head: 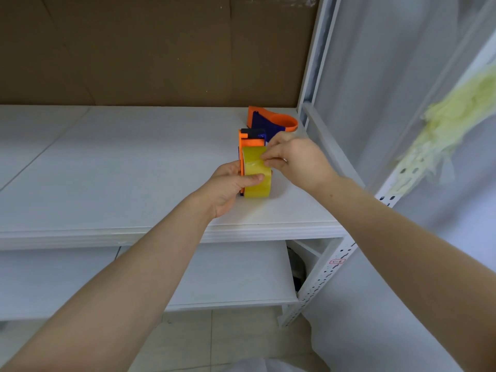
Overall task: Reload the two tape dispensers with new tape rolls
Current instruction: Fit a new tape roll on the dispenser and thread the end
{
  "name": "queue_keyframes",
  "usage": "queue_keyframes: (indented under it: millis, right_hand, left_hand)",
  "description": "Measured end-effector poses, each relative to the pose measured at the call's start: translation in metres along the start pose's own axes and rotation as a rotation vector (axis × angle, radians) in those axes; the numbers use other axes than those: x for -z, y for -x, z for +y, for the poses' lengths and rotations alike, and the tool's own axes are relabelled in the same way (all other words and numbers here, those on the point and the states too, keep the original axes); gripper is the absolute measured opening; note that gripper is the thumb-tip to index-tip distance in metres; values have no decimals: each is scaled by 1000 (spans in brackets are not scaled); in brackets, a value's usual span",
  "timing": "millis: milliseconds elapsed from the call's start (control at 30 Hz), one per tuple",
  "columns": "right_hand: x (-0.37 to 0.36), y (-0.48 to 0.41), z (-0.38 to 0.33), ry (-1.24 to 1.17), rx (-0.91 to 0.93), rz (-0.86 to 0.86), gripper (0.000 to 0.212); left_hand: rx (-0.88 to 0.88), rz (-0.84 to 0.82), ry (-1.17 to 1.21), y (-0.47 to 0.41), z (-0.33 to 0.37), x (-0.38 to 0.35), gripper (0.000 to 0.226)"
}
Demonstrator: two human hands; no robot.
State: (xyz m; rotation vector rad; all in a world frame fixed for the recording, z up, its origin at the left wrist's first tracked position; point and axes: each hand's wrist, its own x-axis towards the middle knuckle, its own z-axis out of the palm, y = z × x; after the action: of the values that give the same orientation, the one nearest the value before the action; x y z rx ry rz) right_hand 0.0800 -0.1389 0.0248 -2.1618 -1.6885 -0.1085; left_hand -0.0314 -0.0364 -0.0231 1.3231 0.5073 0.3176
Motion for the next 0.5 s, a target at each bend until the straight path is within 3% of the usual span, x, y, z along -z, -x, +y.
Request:
queue_keyframes:
  millis: [233,367,500]
  right_hand:
    - [14,-14,-8,335,89,-131,23]
    - [10,-13,-14,556,144,-178,32]
    - [10,-16,-19,597,92,-261,39]
  left_hand:
    - [-3,4,-13,-3,0,0,39]
    - [-4,8,-10,-4,-1,-3,38]
    - [-39,22,-30,-4,-2,-8,35]
